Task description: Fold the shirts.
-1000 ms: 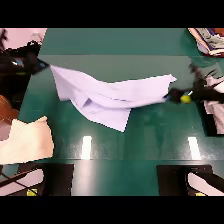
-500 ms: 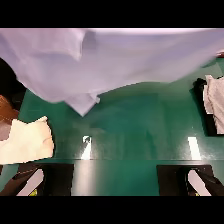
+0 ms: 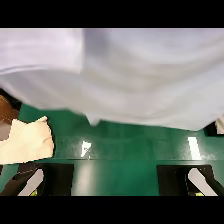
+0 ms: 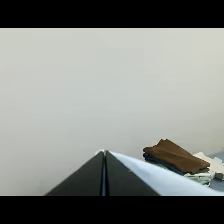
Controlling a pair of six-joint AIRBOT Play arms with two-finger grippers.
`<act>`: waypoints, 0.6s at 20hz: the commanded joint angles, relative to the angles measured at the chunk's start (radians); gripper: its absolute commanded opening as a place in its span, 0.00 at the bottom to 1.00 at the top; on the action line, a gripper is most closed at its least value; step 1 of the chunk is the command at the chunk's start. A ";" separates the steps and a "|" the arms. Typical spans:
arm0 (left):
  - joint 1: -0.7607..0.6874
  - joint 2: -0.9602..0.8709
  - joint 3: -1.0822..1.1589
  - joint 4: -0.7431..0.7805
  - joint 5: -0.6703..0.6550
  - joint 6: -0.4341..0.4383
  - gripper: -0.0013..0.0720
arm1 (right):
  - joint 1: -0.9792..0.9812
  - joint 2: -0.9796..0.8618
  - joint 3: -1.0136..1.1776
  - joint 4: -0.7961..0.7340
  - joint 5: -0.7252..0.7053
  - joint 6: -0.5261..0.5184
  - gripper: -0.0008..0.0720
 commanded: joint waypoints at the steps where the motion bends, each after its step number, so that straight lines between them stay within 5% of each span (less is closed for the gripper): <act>1: 0.000 -0.005 -0.172 0.038 -0.006 -0.019 0.04 | 0.019 -0.109 -0.026 -0.005 0.069 0.036 0.03; 7: -0.021 -0.215 -0.552 0.059 -0.122 0.011 0.04 | 0.275 -0.398 -0.280 -0.190 0.119 0.064 0.03; 12: -0.182 -0.566 -0.585 0.195 -0.010 0.048 0.04 | 0.396 -0.704 -0.244 -0.214 0.015 0.064 0.03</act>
